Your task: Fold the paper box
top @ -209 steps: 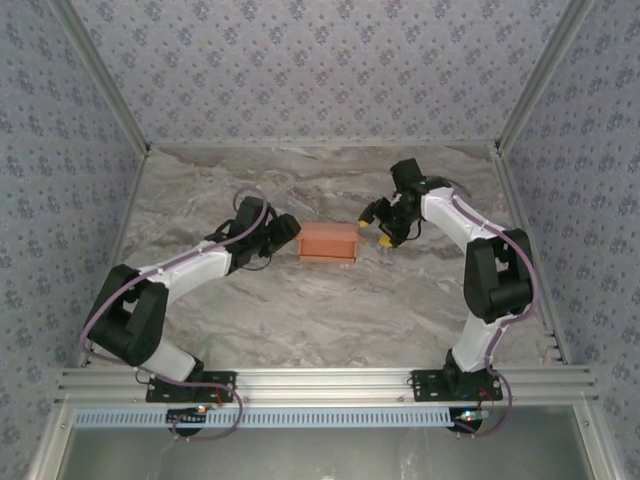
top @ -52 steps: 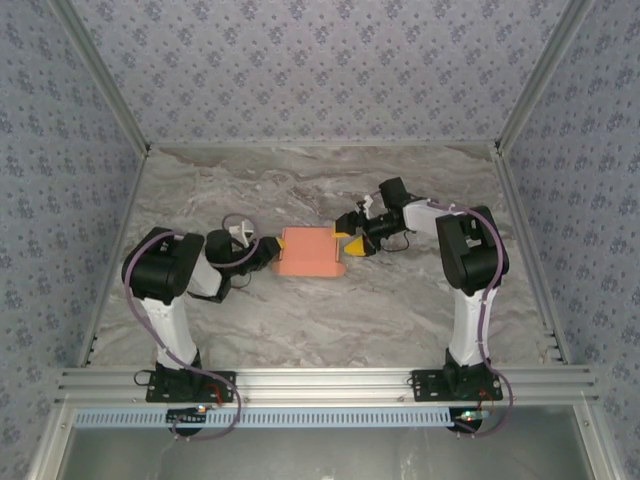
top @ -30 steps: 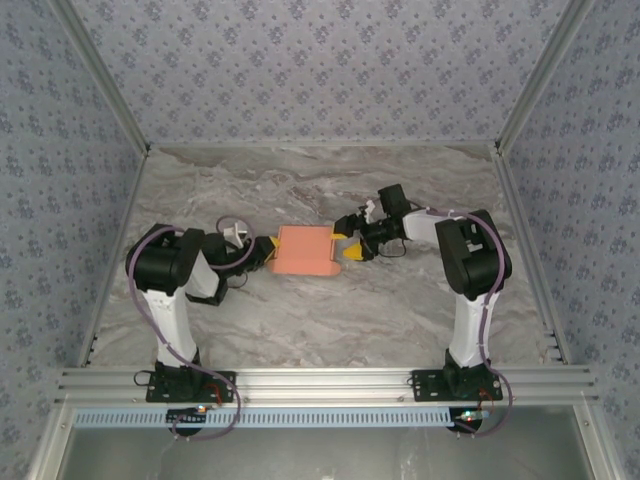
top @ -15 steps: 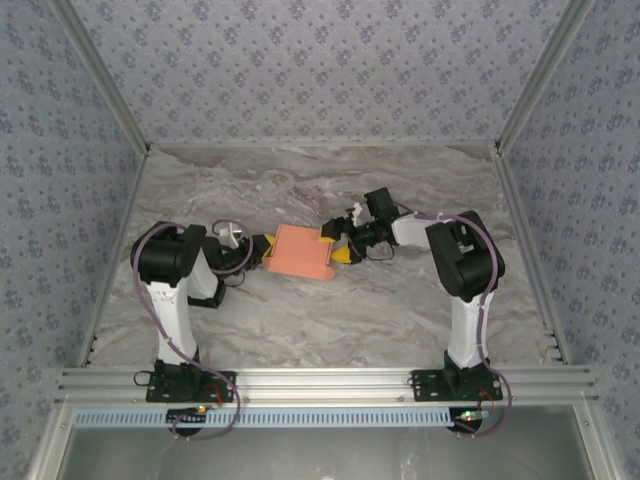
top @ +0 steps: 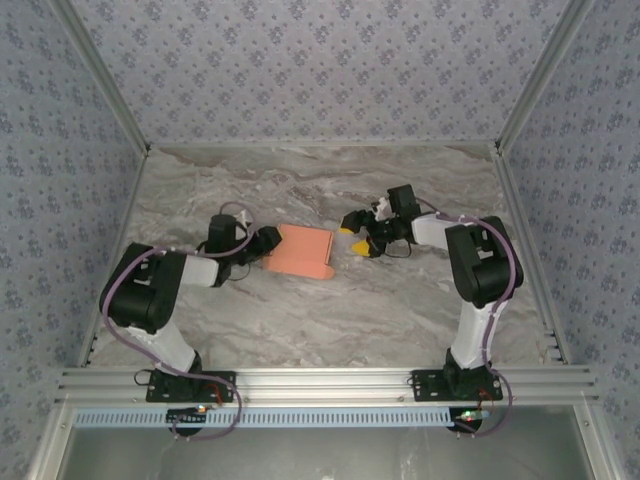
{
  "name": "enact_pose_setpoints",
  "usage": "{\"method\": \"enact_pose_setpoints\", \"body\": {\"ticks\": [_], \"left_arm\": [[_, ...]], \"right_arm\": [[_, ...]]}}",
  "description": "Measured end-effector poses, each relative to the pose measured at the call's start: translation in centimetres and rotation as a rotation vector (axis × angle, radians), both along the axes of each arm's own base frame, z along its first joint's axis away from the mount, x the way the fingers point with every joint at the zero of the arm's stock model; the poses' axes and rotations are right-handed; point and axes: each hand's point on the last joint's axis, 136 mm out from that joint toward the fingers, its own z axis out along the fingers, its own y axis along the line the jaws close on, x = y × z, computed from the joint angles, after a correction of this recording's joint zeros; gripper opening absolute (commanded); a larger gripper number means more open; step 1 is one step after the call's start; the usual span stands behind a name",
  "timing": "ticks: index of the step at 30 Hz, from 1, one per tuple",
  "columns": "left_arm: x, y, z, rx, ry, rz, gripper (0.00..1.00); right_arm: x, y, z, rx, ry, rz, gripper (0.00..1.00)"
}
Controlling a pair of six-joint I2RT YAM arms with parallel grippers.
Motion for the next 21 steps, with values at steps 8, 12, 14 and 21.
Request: {"method": "enact_pose_setpoints", "body": {"ticks": [8, 12, 14, 21], "left_arm": [[0.2, -0.6, -0.4, 0.353, 0.051, -0.052, 0.4], [0.0, -0.3, -0.1, 0.443, 0.064, -0.078, 0.29], [-0.1, -0.2, -0.2, 0.455, 0.064, -0.091, 0.26], [-0.1, 0.4, -0.4, 0.313, 0.073, -0.065, 0.18]], "right_arm": [[-0.7, -0.4, 0.1, -0.038, -0.02, 0.035, 0.77], [-0.8, -0.5, 0.0, -0.044, -0.027, 0.045, 0.77], [-0.7, -0.6, 0.0, -0.045, -0.031, 0.047, 0.77], [-0.8, -0.6, 0.3, -0.03, -0.039, 0.059, 0.77]]}}
